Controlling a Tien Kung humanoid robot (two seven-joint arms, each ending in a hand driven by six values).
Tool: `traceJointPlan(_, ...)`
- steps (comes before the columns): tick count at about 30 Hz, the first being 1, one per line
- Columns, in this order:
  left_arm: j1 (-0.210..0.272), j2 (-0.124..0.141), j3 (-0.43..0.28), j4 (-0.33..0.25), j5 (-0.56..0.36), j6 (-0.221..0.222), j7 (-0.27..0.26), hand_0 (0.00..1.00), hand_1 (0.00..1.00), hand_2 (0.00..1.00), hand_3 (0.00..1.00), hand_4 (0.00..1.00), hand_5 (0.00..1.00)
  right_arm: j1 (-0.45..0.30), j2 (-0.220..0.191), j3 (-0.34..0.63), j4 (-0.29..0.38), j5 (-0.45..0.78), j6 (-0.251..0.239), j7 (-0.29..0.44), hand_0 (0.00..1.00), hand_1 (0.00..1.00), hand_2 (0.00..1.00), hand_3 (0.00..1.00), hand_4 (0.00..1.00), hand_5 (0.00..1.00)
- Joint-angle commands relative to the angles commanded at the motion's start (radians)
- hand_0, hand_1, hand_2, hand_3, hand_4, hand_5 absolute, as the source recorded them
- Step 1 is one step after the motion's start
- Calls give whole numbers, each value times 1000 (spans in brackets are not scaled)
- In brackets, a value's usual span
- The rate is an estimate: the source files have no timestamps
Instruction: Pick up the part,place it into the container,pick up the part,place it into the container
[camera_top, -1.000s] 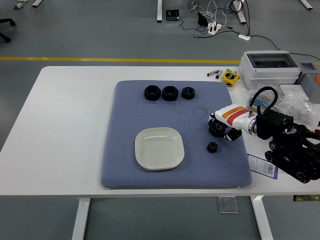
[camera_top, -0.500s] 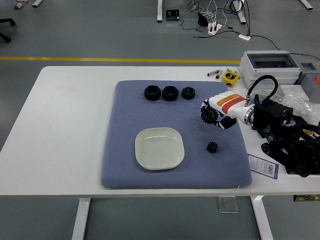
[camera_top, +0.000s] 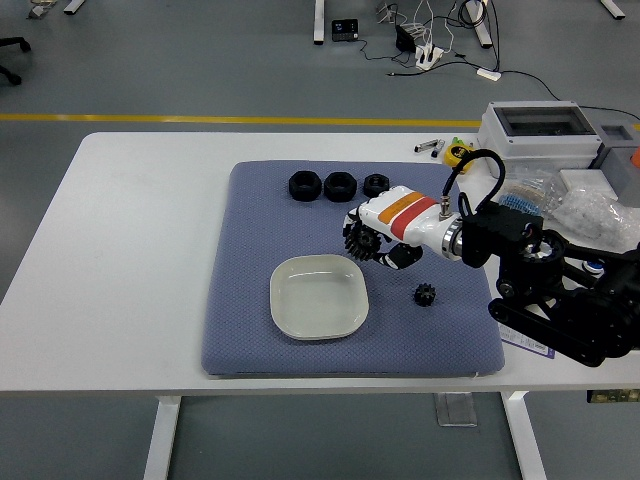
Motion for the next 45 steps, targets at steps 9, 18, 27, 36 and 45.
traceJointPlan(9, -2, 0, 3, 0, -9, 2, -4, 712, 622, 646, 563, 615, 685, 36, 88, -78, -13, -47, 52, -40, 186, 303, 371, 409, 492, 2)
traceJointPlan(18, -4, 0, -1, 0, -3, 3, -2, 712, 622, 642, 562, 615, 685, 47, 123, -110, -5, -77, 93, -32, 386, 477, 560, 760, 866, 89)
traceJointPlan(27, -3, 0, -2, 0, -2, 3, -1, 712, 622, 642, 563, 615, 685, 39, 127, -115, -15, -106, 93, -21, 663, 663, 783, 868, 998, 180)
traceJointPlan(36, 0, 0, -12, 0, 12, 2, 0, 712, 621, 640, 562, 616, 685, 23, 71, -33, 42, -104, 102, -44, 654, 690, 829, 885, 998, 209)
traceJointPlan(45, 2, 1, -18, 0, 18, 1, -1, 712, 622, 640, 562, 616, 685, -37, -66, 81, 125, -83, 114, -87, 603, 683, 799, 837, 998, 192)
